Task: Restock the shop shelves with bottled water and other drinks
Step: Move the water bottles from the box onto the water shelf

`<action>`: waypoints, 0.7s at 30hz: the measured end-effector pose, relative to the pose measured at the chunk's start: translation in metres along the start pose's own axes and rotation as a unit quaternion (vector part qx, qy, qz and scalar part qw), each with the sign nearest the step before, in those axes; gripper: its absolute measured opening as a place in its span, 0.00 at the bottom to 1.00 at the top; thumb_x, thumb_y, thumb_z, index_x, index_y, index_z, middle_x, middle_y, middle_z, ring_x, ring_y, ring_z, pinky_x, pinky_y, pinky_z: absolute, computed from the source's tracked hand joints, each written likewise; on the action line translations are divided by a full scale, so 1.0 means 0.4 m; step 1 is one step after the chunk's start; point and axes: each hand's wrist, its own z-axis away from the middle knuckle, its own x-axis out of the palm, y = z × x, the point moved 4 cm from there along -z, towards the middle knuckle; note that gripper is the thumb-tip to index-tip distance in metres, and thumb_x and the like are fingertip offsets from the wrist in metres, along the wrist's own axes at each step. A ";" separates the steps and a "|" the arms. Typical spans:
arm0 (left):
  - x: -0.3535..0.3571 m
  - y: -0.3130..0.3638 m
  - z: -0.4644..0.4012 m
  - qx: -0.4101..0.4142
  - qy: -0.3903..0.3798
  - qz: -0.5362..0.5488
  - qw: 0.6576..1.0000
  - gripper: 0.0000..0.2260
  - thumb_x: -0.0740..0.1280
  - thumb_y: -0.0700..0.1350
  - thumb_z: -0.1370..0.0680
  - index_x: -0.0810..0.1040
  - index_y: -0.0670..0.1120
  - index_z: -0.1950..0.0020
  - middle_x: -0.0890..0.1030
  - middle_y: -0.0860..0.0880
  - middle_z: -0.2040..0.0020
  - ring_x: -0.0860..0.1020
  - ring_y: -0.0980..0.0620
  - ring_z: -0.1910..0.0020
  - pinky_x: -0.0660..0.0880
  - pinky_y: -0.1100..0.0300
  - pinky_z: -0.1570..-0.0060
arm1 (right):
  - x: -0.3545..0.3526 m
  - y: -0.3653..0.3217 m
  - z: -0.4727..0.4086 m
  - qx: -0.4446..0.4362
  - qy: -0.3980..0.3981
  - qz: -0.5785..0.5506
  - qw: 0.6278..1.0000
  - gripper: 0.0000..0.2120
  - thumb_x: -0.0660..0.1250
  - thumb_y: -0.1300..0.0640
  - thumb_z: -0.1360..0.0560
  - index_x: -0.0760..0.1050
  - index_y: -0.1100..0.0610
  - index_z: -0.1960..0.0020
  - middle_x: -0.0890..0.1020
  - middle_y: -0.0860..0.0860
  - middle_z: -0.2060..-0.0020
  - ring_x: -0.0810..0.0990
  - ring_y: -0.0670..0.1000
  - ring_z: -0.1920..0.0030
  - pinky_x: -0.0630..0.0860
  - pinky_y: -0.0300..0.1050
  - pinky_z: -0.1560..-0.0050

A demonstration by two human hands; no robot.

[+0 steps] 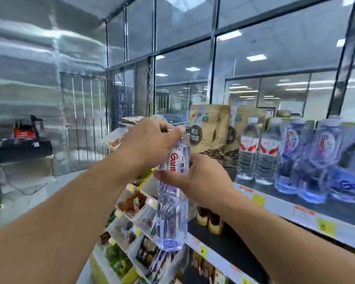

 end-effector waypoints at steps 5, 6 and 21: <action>0.076 0.127 -0.037 0.053 -0.036 0.060 0.996 0.15 0.66 0.57 0.22 0.84 0.48 0.58 0.84 0.52 0.65 0.82 0.54 0.66 0.78 0.55 0.63 | -0.143 0.040 0.041 0.036 0.064 0.036 0.997 0.30 0.68 0.23 0.37 0.73 0.51 0.65 0.74 0.48 0.75 0.74 0.49 0.74 0.66 0.45 0.73; 0.094 0.152 -0.046 0.066 -0.047 0.065 0.995 0.15 0.65 0.57 0.22 0.83 0.48 0.58 0.84 0.52 0.65 0.82 0.56 0.67 0.77 0.56 0.65 | -0.168 0.055 0.045 0.041 0.081 0.045 0.995 0.32 0.67 0.22 0.37 0.73 0.53 0.65 0.75 0.48 0.75 0.74 0.49 0.74 0.67 0.45 0.73; 0.287 0.387 -0.134 0.183 -0.181 0.128 0.958 0.18 0.61 0.66 0.24 0.81 0.54 0.53 0.84 0.54 0.59 0.83 0.52 0.56 0.78 0.48 0.47 | -0.417 0.167 0.129 0.202 0.207 0.145 0.946 0.35 0.68 0.22 0.38 0.71 0.54 0.58 0.78 0.49 0.65 0.77 0.51 0.64 0.71 0.47 0.67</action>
